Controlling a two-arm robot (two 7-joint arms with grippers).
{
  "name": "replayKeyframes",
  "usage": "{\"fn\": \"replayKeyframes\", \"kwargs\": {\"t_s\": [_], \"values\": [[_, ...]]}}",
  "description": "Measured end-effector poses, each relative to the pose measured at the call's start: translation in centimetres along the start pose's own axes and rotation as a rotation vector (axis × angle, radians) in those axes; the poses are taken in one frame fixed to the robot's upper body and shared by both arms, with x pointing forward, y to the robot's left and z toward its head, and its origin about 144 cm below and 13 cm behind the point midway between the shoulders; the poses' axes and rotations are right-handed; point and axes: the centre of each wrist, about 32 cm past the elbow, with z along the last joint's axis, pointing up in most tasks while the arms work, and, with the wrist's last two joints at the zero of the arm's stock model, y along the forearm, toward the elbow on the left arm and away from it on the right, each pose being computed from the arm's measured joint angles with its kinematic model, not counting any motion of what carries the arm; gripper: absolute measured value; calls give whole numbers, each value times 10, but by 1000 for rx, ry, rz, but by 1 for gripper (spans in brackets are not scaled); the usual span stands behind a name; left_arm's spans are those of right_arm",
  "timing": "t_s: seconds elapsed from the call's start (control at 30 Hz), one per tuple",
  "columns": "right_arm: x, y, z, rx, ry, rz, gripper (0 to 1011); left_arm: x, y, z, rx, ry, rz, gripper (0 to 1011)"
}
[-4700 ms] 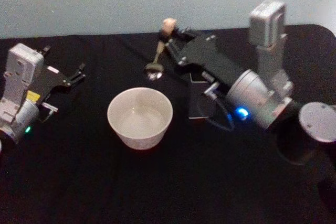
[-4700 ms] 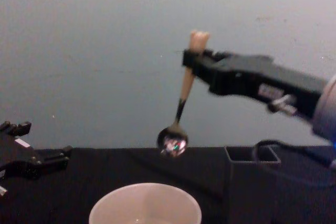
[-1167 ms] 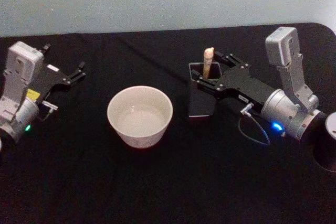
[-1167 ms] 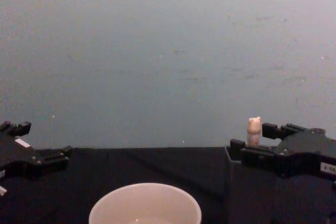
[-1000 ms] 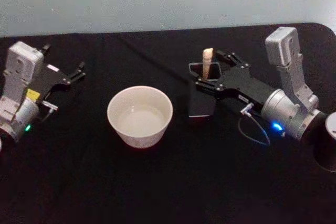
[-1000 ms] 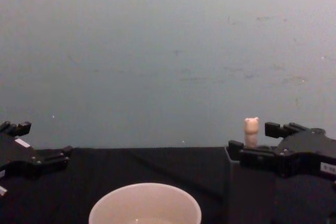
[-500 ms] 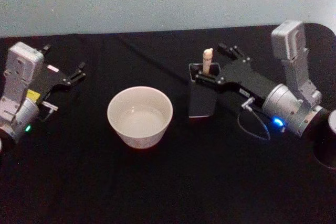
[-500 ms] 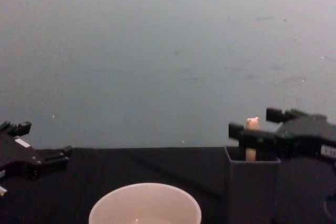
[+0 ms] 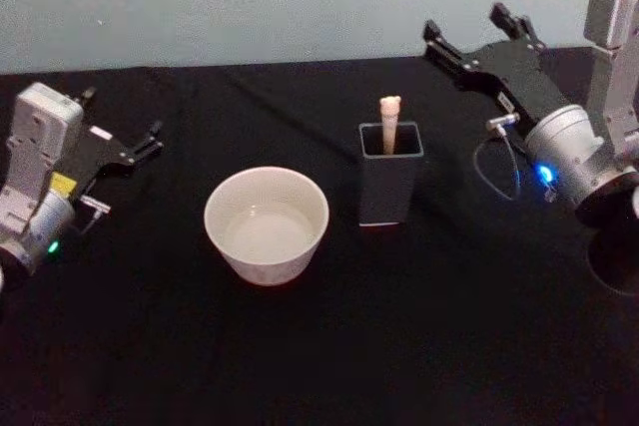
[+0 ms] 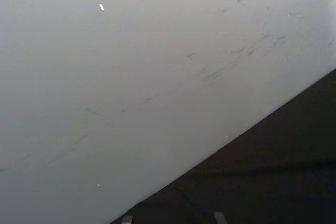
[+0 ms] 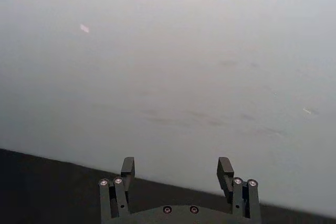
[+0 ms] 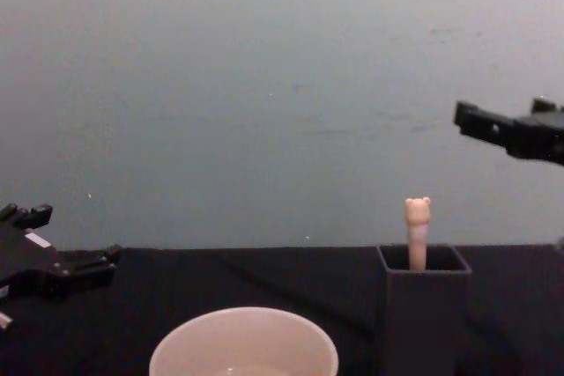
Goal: Pick up the stirring spoon with one hand, stir inside the cup, then place it back in its original position.
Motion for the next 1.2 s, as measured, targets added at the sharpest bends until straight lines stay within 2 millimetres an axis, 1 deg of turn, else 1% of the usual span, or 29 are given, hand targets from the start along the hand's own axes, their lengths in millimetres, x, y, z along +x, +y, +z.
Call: {"fn": "replayKeyframes", "kwargs": {"t_s": [0.1, 0.13, 0.23, 0.33, 0.47, 0.5, 0.73, 1.2], "values": [[0, 1, -12, -51, -15, -72, 1002, 0, 0, 0, 0, 0, 0, 1001], [0, 1, -12, -51, -15, -72, 1002, 0, 0, 0, 0, 0, 0, 1001], [-1, -1, -27, -113, -31, -108, 1002, 0, 0, 0, 0, 0, 0, 1001], [-2, -4, -38, -160, -43, -115, 1002, 0, 0, 0, 0, 0, 0, 1001], [-3, -6, -47, -206, -53, -113, 1002, 0, 0, 0, 0, 0, 0, 1001], [-3, -8, -52, -236, -60, -110, 1002, 0, 0, 0, 0, 0, 0, 1001], [-4, -9, -61, -280, -75, -114, 1002, 0, 0, 0, 0, 0, 0, 1001], [-4, -9, -60, -273, -73, -113, 1002, 0, 0, 0, 0, 0, 0, 1001]]}}
